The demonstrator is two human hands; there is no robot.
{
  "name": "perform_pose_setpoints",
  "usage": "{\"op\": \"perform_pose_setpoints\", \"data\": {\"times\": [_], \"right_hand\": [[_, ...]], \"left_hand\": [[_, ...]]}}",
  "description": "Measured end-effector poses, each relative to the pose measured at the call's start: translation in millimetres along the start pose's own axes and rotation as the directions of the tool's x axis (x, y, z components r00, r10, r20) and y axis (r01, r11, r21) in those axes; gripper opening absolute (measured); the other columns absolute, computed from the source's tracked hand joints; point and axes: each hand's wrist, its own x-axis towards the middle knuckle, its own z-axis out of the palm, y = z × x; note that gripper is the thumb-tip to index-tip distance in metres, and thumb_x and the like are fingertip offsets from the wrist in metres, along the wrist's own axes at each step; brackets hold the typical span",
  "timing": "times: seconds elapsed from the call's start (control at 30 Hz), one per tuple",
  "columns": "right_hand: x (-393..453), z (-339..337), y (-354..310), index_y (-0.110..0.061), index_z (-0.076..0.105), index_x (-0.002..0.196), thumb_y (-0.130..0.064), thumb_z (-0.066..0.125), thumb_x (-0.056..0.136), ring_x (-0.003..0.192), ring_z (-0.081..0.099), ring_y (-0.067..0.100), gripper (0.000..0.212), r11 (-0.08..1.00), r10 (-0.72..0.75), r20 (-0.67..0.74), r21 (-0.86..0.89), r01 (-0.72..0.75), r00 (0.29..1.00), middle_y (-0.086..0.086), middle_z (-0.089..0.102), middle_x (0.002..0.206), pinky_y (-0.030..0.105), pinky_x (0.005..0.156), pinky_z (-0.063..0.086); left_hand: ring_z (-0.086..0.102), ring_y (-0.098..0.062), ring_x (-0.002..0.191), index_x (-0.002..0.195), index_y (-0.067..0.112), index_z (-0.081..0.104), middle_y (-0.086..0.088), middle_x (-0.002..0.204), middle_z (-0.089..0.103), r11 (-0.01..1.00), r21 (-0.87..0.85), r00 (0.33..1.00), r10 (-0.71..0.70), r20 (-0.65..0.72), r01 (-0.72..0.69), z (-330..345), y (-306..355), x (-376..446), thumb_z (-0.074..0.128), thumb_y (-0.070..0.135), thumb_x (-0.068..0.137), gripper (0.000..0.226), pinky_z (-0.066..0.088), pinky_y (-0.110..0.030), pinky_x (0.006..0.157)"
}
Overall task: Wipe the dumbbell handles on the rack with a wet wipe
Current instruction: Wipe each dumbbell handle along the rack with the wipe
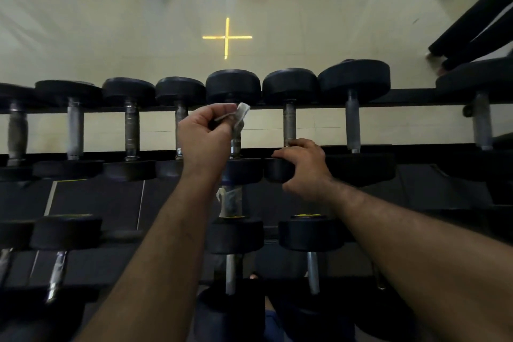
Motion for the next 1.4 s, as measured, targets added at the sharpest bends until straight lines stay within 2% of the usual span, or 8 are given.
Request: {"op": "perform_pose_setpoints", "data": {"times": [0.17, 0.3, 0.43, 0.77, 1.03, 1.13, 1.3, 1.4], "right_hand": [[10.2, -36.7, 7.1, -0.029, 0.052, 0.157, -0.075, 0.076, 0.075, 0.157, 0.031, 0.023, 0.097, 0.863, -0.182, 0.213, -0.434, 0.26, 0.96, -0.005, 0.046, 0.166, 0.047, 0.132, 0.017], [4.8, -79.7, 39.8, -0.015, 0.042, 0.163, -0.109, 0.026, 0.069, 0.161, 0.028, 0.03, 0.134, 0.77, -0.135, -0.106, -0.637, 0.037, 0.985, 0.01, 0.039, 0.171, 0.058, 0.133, 0.009], [3.5, -83.5, 54.7, -0.013, 0.008, 0.171, -0.118, 0.021, 0.053, 0.166, -0.01, 0.03, 0.159, 0.775, 0.138, -0.041, -0.618, -0.134, 0.99, 0.014, -0.009, 0.18, 0.066, 0.131, 0.003], [2.9, -83.8, 52.0, -0.018, 0.017, 0.171, -0.118, 0.023, 0.05, 0.167, -0.003, 0.03, 0.157, 0.79, 0.086, -0.026, -0.608, -0.084, 0.996, 0.007, 0.007, 0.18, 0.07, 0.128, 0.014], [5.5, -83.6, 55.5, -0.019, 0.022, 0.169, -0.117, 0.022, 0.052, 0.166, 0.0, 0.035, 0.152, 0.762, 0.076, 0.024, -0.646, -0.043, 0.997, 0.005, 0.015, 0.179, 0.072, 0.128, 0.008], [6.9, -82.7, 57.2, -0.019, 0.024, 0.169, -0.116, 0.024, 0.054, 0.165, 0.003, 0.036, 0.15, 0.756, 0.07, 0.034, -0.654, -0.031, 0.997, 0.005, 0.018, 0.179, 0.073, 0.127, 0.01], [6.7, -82.3, 59.5, -0.018, 0.026, 0.169, -0.115, 0.026, 0.056, 0.165, 0.005, 0.037, 0.149, 0.751, 0.059, 0.032, -0.66, -0.023, 0.998, 0.007, 0.02, 0.178, 0.073, 0.126, 0.013], [7.4, -81.5, 60.8, -0.019, 0.028, 0.168, -0.115, 0.027, 0.055, 0.164, 0.01, 0.037, 0.148, 0.747, 0.05, 0.023, -0.665, -0.022, 0.998, 0.006, 0.025, 0.177, 0.073, 0.126, 0.014]], "left_hand": [[0.079, -0.02, 0.089, 0.099, 0.014, 0.082, -0.002, 0.094, 0.08, 0.993, 0.118, 0.996, 0.019, 0.091, -0.029, 29.4, -24.2, 11.2, 0.082, 0.01, 0.09, 0.01, 0.066, -0.041, 0.08], [0.075, -0.005, 0.094, 0.111, 0.023, 0.082, 0.01, 0.101, 0.08, 0.913, 0.335, 0.971, 0.193, 0.142, -0.231, 56.2, -49.0, 21.3, 0.078, 0.021, 0.094, 0.017, 0.063, -0.034, 0.088], [0.073, -0.015, 0.086, 0.105, 0.021, 0.083, 0.003, 0.093, 0.08, 0.663, 0.563, 0.869, 0.396, 0.296, -0.494, 94.1, -59.2, 36.0, 0.072, 0.026, 0.098, 0.014, 0.06, -0.036, 0.077], [0.064, -0.022, 0.102, 0.11, 0.024, 0.081, 0.001, 0.107, 0.072, 0.319, 0.505, 0.514, -0.063, 0.856, -0.802, 103.4, -67.6, 36.4, 0.069, 0.011, 0.092, 0.026, 0.056, -0.039, 0.089], [0.061, -0.025, 0.089, 0.095, 0.017, 0.078, 0.0, 0.093, 0.073, -0.063, 0.455, 0.436, 0.195, 0.879, -0.888, 123.3, -72.0, 65.7, 0.073, 0.004, 0.084, 0.017, 0.056, -0.041, 0.082], [0.063, -0.022, 0.097, 0.103, 0.024, 0.078, 0.004, 0.098, 0.073, 0.06, 0.34, 0.327, -0.156, 0.932, -0.939, 120.4, -68.9, 44.9, 0.066, 0.014, 0.092, 0.019, 0.056, -0.039, 0.084], [0.07, -0.004, 0.084, 0.095, 0.031, 0.083, 0.015, 0.087, 0.076, 0.553, 0.667, 0.58, -0.359, 0.731, -0.498, 130.4, -45.1, 56.5, 0.08, 0.017, 0.087, 0.016, 0.062, -0.032, 0.083], [0.07, -0.007, 0.084, 0.098, 0.031, 0.082, 0.013, 0.089, 0.075, 0.543, 0.677, 0.608, -0.339, 0.718, -0.496, 156.3, -45.1, 47.3, 0.079, 0.018, 0.089, 0.017, 0.063, -0.034, 0.084]]}}
